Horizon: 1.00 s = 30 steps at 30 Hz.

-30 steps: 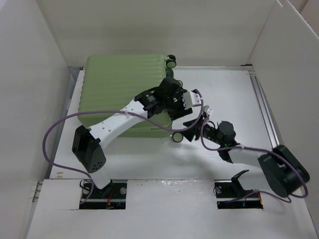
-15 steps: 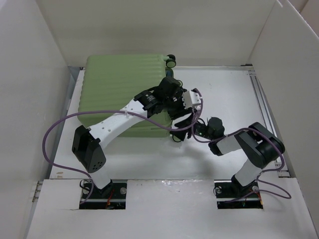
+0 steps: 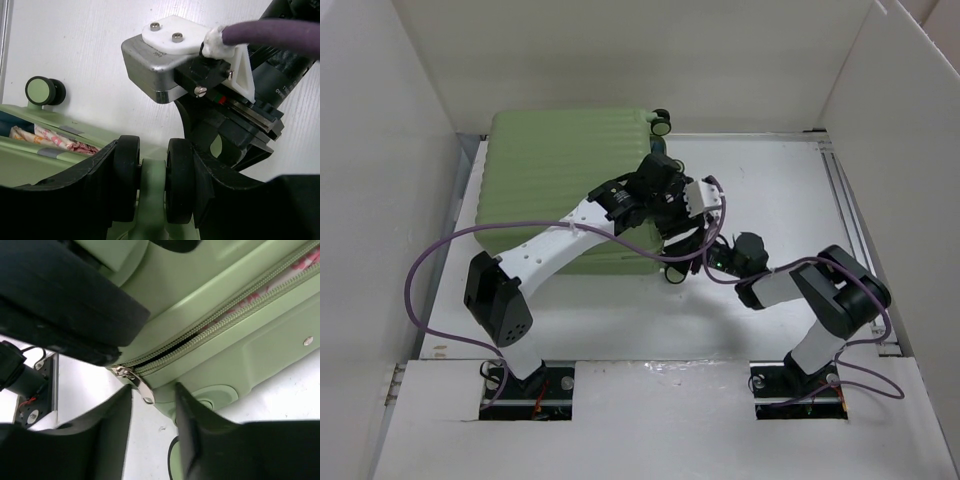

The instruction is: Pack the luggage

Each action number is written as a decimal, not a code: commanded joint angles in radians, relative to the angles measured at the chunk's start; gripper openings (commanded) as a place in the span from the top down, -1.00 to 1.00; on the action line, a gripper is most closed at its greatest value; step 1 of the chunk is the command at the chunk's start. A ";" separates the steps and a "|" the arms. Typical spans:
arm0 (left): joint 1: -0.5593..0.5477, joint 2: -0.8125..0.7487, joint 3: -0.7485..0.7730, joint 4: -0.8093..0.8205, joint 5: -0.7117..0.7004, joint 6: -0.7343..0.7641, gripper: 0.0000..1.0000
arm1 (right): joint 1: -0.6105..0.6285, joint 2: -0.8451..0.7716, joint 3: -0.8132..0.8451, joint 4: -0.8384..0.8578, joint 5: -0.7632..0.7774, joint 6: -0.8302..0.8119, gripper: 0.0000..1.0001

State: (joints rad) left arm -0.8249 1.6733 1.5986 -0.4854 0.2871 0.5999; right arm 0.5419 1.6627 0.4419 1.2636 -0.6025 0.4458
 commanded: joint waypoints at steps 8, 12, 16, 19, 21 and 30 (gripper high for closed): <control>0.026 -0.121 0.044 0.246 0.015 -0.115 1.00 | 0.006 0.054 0.113 0.252 -0.120 0.099 0.66; 0.026 -0.121 0.044 0.246 0.024 -0.115 1.00 | 0.006 0.078 0.113 0.287 -0.141 0.123 0.77; 0.026 -0.130 0.044 0.237 0.024 -0.115 1.00 | 0.006 0.078 0.092 0.329 -0.132 0.142 1.00; 0.026 -0.130 0.044 0.216 0.044 -0.106 1.00 | 0.006 0.056 0.071 0.338 -0.105 0.142 1.00; 0.026 -0.130 0.053 0.180 0.073 -0.094 1.00 | -0.005 0.040 0.061 0.301 -0.043 0.142 1.00; 0.017 -0.231 -0.011 0.103 0.225 -0.006 1.00 | -0.089 -0.061 0.061 -0.102 0.106 0.013 1.00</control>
State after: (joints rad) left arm -0.7963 1.6375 1.5742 -0.4931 0.3470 0.6353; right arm 0.5076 1.6531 0.4904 1.1931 -0.6544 0.5335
